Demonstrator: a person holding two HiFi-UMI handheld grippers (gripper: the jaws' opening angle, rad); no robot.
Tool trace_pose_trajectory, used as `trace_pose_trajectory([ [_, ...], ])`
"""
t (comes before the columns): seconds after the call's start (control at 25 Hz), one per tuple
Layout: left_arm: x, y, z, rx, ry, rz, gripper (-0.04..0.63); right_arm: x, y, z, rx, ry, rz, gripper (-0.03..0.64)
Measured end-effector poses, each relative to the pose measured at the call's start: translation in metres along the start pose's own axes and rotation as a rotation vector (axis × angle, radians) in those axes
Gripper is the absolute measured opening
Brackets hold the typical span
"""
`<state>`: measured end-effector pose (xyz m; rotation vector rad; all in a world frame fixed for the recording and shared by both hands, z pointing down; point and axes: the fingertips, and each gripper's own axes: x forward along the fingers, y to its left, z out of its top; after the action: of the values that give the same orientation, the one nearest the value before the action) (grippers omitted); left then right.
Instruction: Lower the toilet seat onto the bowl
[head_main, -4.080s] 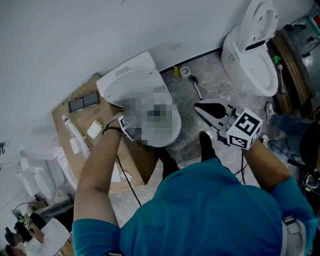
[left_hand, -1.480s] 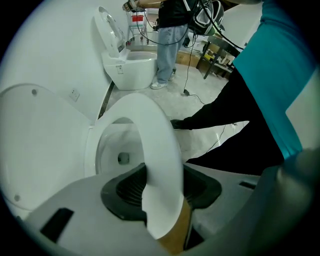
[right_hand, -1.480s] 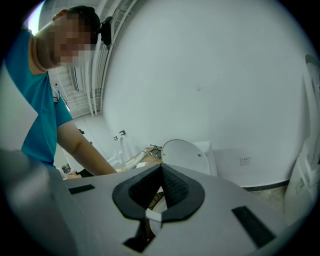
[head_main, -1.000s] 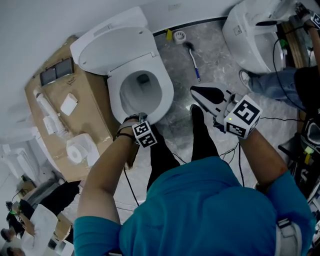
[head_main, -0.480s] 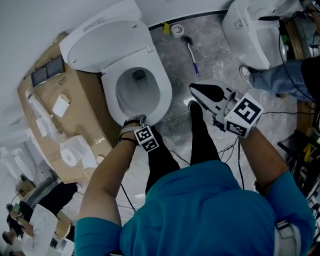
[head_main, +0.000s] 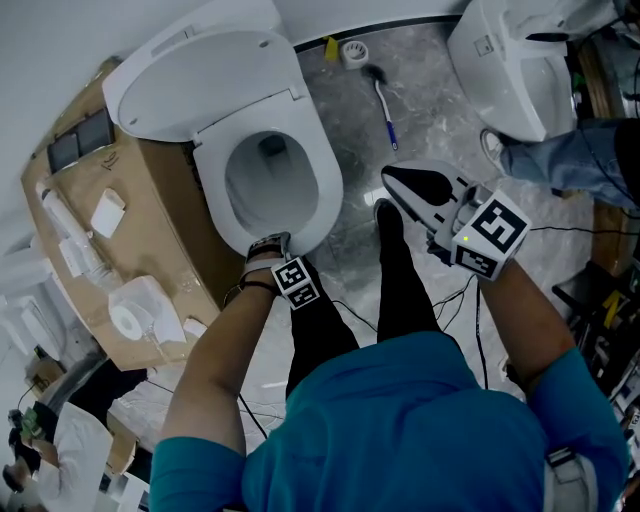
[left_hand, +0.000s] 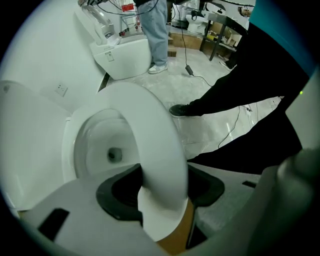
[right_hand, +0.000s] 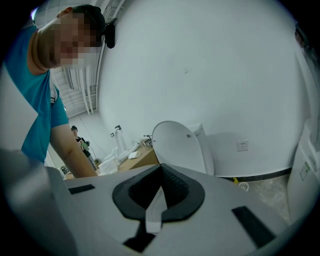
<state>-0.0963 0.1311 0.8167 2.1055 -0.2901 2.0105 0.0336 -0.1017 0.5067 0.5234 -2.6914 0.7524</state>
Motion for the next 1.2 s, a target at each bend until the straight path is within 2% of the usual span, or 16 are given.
trace_pose_trajectory([
  [0.36, 0.026, -0.003, -0.001, -0.006, 0.018, 0.022, 0.244, 0.002, -0.010, -0.017, 0.015, 0.014, -0.001, -0.011],
  [1.2, 0.077, -0.009, -0.004, -0.006, 0.070, 0.018, 0.255, 0.001, -0.032, -0.050, 0.034, 0.031, -0.013, -0.011],
])
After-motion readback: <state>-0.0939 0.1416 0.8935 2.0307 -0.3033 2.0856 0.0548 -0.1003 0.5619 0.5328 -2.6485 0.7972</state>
